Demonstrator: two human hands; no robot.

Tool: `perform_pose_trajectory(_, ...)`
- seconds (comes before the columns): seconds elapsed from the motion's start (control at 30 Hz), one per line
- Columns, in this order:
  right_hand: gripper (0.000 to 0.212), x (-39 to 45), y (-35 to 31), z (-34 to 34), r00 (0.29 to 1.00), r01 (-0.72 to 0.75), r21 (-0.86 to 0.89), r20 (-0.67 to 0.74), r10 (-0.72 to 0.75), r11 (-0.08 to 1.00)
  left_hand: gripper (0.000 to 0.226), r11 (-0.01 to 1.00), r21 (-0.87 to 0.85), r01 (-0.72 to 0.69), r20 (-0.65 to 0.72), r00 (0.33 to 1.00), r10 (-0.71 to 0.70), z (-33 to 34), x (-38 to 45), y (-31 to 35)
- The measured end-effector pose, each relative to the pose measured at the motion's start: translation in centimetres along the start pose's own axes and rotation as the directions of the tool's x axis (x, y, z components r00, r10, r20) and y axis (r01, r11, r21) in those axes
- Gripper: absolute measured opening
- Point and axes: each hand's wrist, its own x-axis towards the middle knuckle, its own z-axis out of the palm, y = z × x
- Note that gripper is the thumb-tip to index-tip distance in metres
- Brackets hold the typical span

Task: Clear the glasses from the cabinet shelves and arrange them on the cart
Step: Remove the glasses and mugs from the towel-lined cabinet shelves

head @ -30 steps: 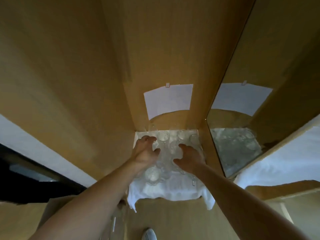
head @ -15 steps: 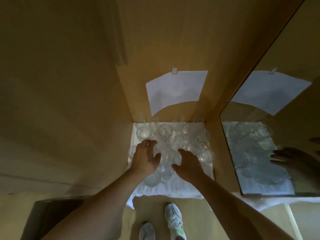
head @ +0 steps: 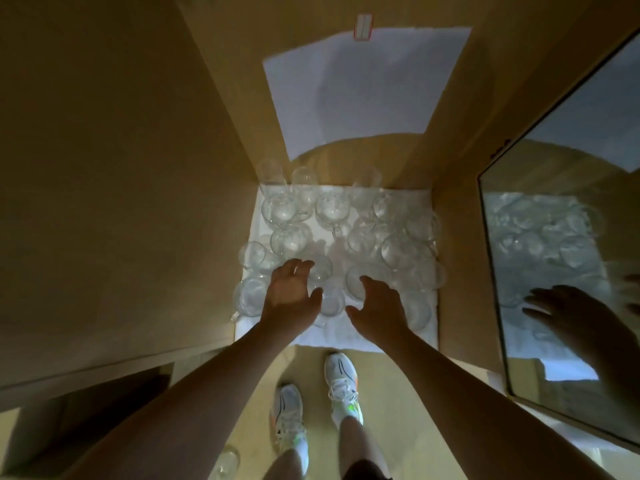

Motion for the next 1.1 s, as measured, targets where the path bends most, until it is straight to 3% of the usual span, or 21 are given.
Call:
perform_pose_trajectory(0.27, 0.073, 1.1, 1.7, 3.0, 0.998, -0.053, -0.005, 0.03, 0.053, 0.999, 0.061, 0.998, 0.033, 0.049, 0.072, 0.996, -0.051, 3.2, -0.3, -2.3)
perform_pose_trajectory(0.77, 0.077, 1.5, 0.5, 6.5, 0.999, 0.037, 0.036, 0.008, -0.037, 0.999, 0.066, 0.981, 0.114, 0.157, 0.077, 0.983, -0.166, 6.0, -2.5, -5.7)
perform_pose_trajectory(1.1, 0.095, 3.1, -1.2, 8.8, 0.992, 0.124, 0.021, 0.023, -0.125, 0.992, 0.102, 0.957, 0.105, 0.272, 0.166, 0.944, -0.286, 8.3, -2.3, -7.4)
